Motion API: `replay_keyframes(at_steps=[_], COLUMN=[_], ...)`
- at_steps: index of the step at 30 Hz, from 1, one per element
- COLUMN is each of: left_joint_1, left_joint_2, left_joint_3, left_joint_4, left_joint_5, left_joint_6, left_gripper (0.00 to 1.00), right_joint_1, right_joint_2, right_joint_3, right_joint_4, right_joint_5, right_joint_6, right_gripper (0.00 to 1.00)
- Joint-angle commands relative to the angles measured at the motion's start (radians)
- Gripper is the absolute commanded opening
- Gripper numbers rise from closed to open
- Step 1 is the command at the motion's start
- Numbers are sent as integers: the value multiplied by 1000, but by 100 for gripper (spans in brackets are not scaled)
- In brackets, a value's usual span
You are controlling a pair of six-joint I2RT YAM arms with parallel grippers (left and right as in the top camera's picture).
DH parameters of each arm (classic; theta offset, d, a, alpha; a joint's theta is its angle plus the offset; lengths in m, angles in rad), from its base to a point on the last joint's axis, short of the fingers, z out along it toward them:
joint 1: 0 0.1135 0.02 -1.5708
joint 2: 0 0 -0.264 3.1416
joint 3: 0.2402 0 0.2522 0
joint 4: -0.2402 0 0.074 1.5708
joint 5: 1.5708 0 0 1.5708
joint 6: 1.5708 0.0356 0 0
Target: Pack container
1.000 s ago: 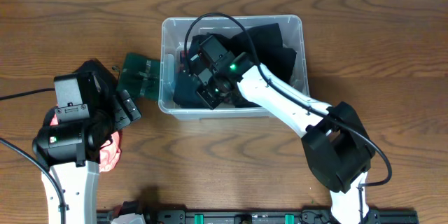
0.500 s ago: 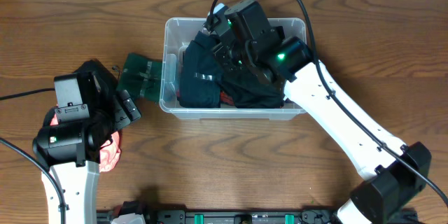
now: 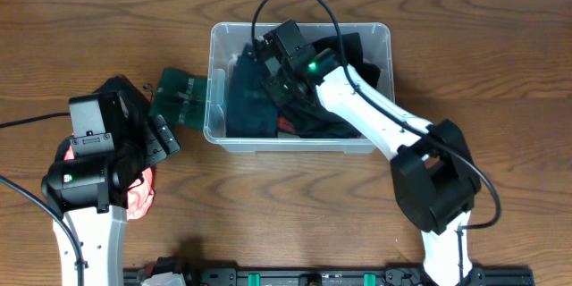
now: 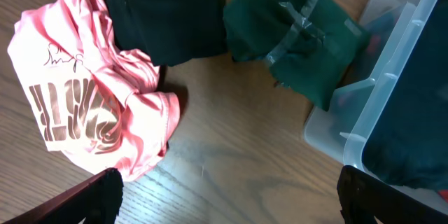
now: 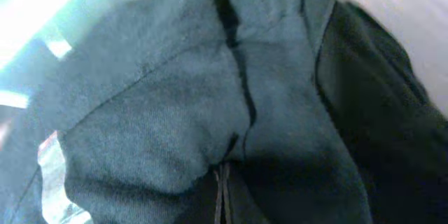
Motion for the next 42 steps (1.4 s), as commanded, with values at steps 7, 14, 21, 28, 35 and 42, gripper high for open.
replay_keyframes(at_steps=[7, 14, 21, 28, 35, 42], left_joint_1=[4, 4, 5, 4, 4, 4], left_joint_2=[2, 2, 2, 2, 8, 8], left_joint_3=[10, 10, 10, 10, 10, 10], left_joint_4=[-7, -7, 12, 14, 16, 16], left_joint_5=[-11, -11, -12, -11, -11, -11], left_joint_6=[-10, -10, -9, -22, -24, -24], left_gripper=[98, 98, 98, 98, 98, 98], right_joint_1=[11, 8, -3, -120, -227, -283], right_joint_2=[101, 88, -159, -351, -305, -280], right_joint_3=[-6, -5, 31, 31, -17, -91], right_joint_4=[124, 30, -69, -243, -418, -433], right_joint_5=[-182, -10, 241, 189, 173, 239], right_joint_6=[-41, -40, -40, -39, 25, 168], right_gripper=[9, 18, 76, 82, 38, 11])
